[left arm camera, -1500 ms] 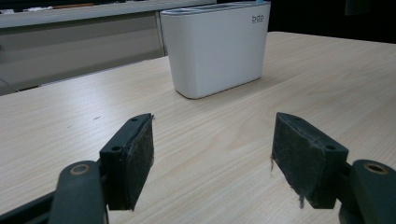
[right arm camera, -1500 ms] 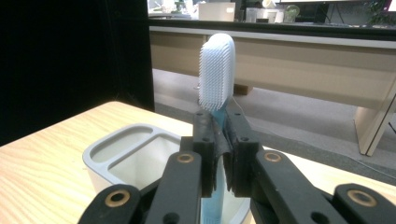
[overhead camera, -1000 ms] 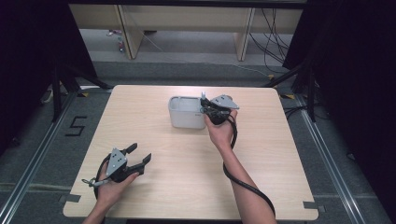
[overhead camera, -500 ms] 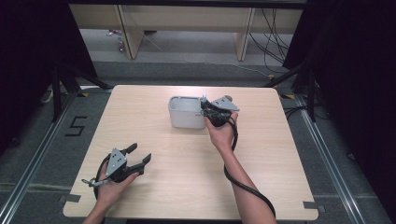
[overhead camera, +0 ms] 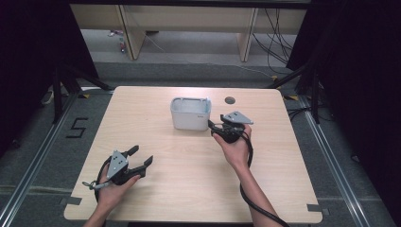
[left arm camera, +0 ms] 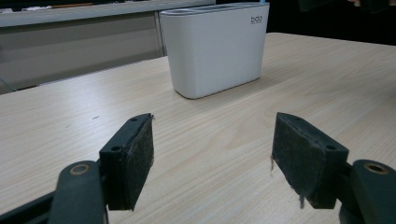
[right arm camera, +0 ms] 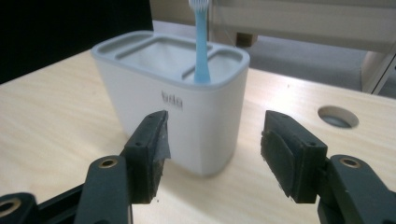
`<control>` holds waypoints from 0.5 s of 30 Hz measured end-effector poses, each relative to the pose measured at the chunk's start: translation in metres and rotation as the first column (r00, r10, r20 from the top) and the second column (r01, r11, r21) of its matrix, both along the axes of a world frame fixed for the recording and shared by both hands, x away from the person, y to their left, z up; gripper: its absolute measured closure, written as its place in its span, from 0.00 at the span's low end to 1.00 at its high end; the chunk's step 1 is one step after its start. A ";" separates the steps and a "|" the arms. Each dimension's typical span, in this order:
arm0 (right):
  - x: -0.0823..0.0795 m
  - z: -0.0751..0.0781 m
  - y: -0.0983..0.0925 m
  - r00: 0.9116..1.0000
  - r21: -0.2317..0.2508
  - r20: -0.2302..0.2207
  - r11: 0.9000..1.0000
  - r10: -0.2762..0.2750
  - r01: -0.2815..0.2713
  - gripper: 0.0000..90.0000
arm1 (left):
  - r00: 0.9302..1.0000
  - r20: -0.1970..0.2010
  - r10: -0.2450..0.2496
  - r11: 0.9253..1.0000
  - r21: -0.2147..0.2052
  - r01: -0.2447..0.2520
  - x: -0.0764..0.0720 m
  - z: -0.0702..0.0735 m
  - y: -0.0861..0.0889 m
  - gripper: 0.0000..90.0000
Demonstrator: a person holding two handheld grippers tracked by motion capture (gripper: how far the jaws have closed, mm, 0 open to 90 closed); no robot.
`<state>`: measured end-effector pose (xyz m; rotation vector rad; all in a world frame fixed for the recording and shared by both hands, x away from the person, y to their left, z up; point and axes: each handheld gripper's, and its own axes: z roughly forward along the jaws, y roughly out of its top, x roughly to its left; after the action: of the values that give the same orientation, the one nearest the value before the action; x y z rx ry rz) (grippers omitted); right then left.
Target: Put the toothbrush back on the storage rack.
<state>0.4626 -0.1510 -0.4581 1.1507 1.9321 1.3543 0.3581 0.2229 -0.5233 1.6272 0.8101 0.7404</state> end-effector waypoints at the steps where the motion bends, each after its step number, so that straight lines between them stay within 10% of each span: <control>1: 0.000 0.000 0.000 1.000 0.000 0.000 1.000 0.000 0.000 0.46 | 1.000 0.000 0.000 1.000 0.000 0.000 0.000 0.000 0.000 0.32; 15: -0.074 -0.027 -0.055 0.999 -0.078 -0.034 0.997 0.028 -0.031 0.46 | 1.000 0.012 0.003 1.000 -0.021 -0.002 0.001 -0.001 0.000 0.32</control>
<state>0.3886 -0.2061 -0.4848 1.1174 2.0140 1.2704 0.3592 0.2231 -0.5243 1.6017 0.8094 0.7399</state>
